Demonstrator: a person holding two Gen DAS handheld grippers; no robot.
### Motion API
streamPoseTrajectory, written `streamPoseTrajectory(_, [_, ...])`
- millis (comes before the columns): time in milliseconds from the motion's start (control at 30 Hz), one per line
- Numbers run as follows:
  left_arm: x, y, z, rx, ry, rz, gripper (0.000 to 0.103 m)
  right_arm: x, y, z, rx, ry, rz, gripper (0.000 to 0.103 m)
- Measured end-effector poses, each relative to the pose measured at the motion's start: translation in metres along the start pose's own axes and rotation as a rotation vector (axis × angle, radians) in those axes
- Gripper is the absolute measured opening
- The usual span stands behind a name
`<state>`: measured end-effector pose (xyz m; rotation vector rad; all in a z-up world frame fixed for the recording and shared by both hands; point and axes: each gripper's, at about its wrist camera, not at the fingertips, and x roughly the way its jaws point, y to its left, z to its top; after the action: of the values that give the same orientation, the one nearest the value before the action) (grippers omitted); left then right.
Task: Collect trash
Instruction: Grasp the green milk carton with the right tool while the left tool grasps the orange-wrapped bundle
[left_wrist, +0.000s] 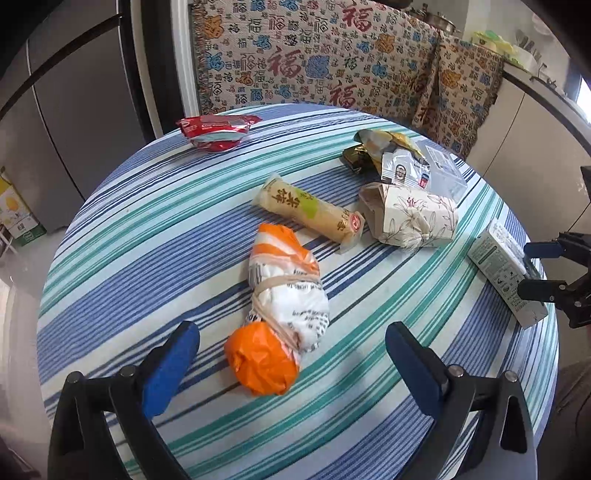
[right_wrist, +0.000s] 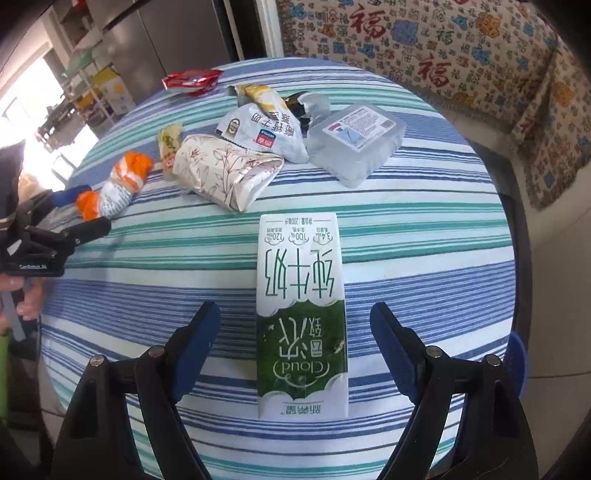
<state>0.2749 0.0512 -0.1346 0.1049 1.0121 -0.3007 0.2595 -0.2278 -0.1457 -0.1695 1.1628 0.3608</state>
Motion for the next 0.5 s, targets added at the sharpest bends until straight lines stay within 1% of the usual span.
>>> streamPoseTrajectory(100, [0.013,-0.001,0.009,0.026,0.034,0.032,0.101,0.006,0.003,0.008,-0.006,0.042,0.000,0.082])
streamPoseTrajectory(133, [0.014,-0.002,0.011,0.031,0.037,0.046,0.099,0.008,0.004,0.010,-0.012,0.052,0.002,0.081])
streamPoseTrajectory(200, [0.013,-0.003,0.012,0.035,0.044,0.056,0.086,0.011,0.005,0.012,-0.023,0.068,-0.010,0.076])
streamPoseTrajectory(233, [0.013,-0.003,0.012,0.032,0.048,0.051,0.070,0.011,0.004,0.012,-0.020,0.071,-0.014,0.065])
streamPoseTrajectory(267, [0.013,-0.002,0.012,0.029,0.054,0.040,0.049,0.010,0.003,0.011,-0.018,0.072,-0.013,0.050])
streamPoseTrajectory(300, [0.013,-0.002,0.011,0.025,0.060,0.028,0.046,0.008,0.002,0.011,-0.014,0.069,-0.005,0.049])
streamPoseTrajectory(333, [0.011,-0.002,0.010,0.023,0.055,0.032,0.046,0.004,-0.001,0.010,-0.001,0.059,0.001,0.049])
streamPoseTrajectory(400, [0.005,-0.003,0.007,0.023,0.036,0.045,0.045,-0.008,-0.005,0.007,0.014,0.026,0.007,0.049])
streamPoseTrajectory(500, [-0.008,-0.009,0.000,0.013,0.007,0.031,0.045,-0.027,-0.010,0.003,0.037,-0.024,0.025,0.049])
